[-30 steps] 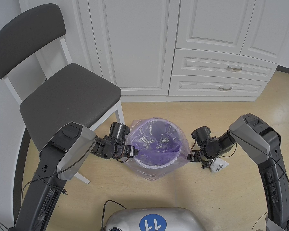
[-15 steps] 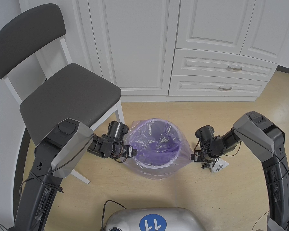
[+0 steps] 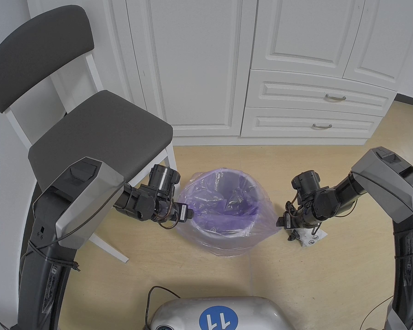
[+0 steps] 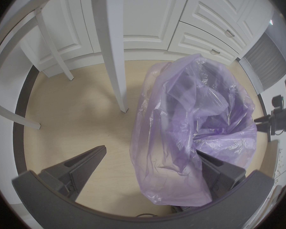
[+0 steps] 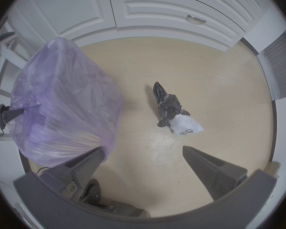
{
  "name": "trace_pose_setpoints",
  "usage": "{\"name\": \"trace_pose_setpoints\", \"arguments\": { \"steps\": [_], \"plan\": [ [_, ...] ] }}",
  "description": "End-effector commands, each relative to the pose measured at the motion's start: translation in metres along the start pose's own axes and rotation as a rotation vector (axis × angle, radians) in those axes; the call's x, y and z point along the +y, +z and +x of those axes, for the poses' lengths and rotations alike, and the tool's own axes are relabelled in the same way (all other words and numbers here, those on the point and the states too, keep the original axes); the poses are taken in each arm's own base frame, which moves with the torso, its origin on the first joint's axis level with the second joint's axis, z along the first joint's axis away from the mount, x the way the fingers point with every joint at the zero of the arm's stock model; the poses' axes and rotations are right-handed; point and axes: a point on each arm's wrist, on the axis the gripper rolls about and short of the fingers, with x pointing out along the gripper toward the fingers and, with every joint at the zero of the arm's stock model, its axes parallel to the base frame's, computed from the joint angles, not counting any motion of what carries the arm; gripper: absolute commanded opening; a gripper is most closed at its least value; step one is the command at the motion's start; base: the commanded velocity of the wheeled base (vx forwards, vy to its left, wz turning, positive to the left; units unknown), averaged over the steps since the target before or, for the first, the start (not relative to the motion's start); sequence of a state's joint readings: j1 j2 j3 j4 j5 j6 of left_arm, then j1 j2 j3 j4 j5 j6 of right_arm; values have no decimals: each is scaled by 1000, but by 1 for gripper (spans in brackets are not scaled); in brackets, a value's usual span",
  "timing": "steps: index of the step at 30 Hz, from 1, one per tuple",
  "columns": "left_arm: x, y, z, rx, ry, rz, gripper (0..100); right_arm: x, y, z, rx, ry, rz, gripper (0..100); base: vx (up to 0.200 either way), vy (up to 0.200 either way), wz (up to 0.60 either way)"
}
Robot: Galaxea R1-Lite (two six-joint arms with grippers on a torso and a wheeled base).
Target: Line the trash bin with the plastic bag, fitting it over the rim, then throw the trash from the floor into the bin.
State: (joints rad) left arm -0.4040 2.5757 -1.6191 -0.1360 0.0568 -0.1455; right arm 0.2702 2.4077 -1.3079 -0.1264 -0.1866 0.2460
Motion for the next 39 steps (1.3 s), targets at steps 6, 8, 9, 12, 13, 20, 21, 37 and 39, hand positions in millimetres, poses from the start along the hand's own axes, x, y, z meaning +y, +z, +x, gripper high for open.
{"name": "trace_pose_setpoints", "arguments": {
  "steps": [6,8,9,12,13,20,21,37,39],
  "plan": [
    [-4,3,-16,-6,-15,23,100,9,-7,12,-80,54,7,100,0,0,0],
    [-6,2,-14,-14,-14,24,100,15,-7,17,-127,72,19,100,0,0,0],
    [-7,3,-15,-23,-15,23,100,15,-5,18,-144,77,29,100,0,0,0],
    [-7,4,-18,-31,-16,22,100,14,2,16,-173,85,66,100,0,0,0],
    [-7,4,-19,-31,-16,22,100,13,3,15,-179,85,75,100,0,0,0],
    [-15,-6,-15,0,-24,45,100,9,14,8,-212,89,103,100,0,0,0],
    [-16,-10,-12,11,-23,49,100,9,15,7,-213,90,108,100,0,0,0],
    [-13,-2,-28,-50,-40,61,100,67,20,-11,-260,228,268,100,0,0,0],
    [-14,-1,-28,-109,-49,51,100,79,19,-10,-259,252,304,100,0,0,0]
  ]
}}
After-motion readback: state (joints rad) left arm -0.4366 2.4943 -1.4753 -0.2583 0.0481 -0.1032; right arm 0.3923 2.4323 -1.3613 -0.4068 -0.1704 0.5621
